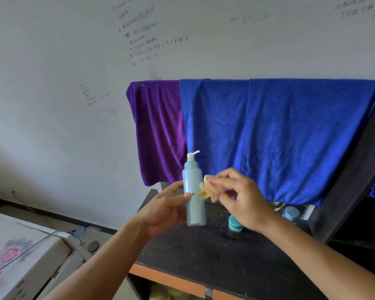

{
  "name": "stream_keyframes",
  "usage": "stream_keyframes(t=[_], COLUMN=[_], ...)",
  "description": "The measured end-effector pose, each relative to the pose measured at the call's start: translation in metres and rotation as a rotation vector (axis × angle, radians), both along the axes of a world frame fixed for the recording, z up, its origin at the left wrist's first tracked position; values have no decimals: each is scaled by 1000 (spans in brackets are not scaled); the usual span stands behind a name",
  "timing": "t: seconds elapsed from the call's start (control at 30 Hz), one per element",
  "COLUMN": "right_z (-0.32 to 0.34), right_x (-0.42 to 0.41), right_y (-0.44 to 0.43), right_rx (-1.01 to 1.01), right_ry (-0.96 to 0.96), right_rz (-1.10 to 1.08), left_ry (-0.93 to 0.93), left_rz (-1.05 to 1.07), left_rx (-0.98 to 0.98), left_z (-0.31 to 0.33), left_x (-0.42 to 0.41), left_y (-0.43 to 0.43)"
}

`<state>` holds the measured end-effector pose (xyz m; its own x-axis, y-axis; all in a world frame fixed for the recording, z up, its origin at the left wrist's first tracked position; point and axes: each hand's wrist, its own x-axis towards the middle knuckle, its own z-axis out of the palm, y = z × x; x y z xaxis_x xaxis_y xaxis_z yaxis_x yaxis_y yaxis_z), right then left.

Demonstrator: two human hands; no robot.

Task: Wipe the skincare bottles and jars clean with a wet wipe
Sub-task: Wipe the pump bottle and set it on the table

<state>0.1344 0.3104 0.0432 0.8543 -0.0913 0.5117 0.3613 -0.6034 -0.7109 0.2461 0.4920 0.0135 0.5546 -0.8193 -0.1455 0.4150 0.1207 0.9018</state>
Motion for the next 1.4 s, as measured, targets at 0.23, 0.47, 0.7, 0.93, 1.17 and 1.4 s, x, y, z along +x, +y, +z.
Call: stream_keyframes(t=[0.23,0.47,0.7,0.93,1.17,1.4], right_z=[-2,-3,4,-16,-13,15], right_x=[14,-3,25,-7,2,20], right_y=[13,4,7,20,12,-9], right_rx=[-91,-30,-26,68,164,138], right_ry=[-23,51,64,107,115,23], right_rz=[-48,-23,-106,-15,-13,-142], left_ry=[-44,-26,-7,-49,27,-30], left_rz=[67,20,-9,161,0,-31], left_rx=[-21,2,-28,79,-46,-28], left_z=[3,-5,-1,-2,5,0], left_x=[-3,2,-3,0,-6,-8], left_y=[-13,0,-15,-7,-8,-7])
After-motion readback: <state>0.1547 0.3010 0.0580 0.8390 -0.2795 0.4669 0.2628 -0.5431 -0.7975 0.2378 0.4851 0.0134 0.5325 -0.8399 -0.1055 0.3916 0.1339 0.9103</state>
